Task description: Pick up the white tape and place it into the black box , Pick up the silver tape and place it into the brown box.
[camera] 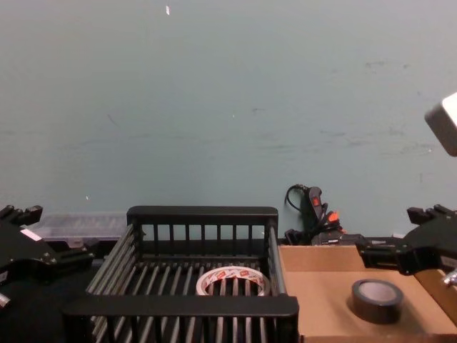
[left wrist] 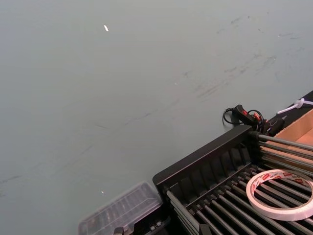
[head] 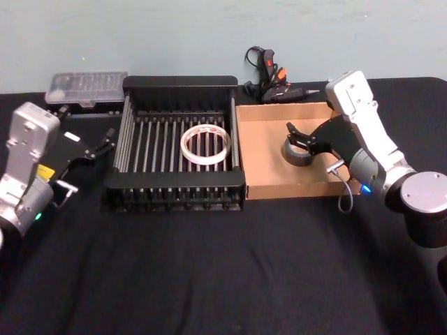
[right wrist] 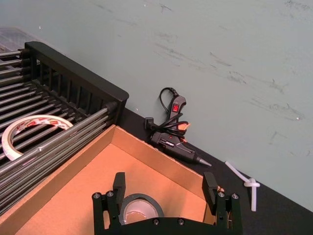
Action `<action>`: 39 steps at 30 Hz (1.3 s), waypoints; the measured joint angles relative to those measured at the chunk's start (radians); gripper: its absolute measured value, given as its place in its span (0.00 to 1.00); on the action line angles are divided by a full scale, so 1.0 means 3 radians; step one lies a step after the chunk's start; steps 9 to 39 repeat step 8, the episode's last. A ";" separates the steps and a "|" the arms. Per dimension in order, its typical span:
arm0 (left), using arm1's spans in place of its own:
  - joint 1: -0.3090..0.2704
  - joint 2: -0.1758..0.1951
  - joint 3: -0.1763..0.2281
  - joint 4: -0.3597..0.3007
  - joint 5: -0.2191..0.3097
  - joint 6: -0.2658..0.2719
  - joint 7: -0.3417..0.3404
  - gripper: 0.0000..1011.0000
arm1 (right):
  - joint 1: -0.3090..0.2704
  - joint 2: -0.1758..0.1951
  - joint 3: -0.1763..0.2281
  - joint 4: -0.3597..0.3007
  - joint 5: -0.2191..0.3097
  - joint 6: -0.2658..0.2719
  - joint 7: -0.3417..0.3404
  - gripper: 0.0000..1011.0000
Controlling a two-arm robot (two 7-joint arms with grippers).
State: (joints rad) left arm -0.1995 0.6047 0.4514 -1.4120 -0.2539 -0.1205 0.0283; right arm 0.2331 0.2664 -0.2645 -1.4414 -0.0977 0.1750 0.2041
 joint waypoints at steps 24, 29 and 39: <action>0.0000 0.0000 0.0000 0.0000 0.0000 0.0000 0.0000 0.99 | 0.0000 0.0000 0.0000 0.0000 0.0000 0.0000 0.0000 0.99; 0.0000 0.0000 0.0000 0.0000 0.0000 0.0000 0.0000 0.99 | 0.0000 0.0000 0.0000 0.0000 0.0000 0.0000 0.0000 0.99; 0.0000 0.0000 0.0000 0.0000 0.0000 0.0000 0.0000 0.99 | 0.0000 0.0000 0.0000 0.0000 0.0000 0.0000 0.0000 0.99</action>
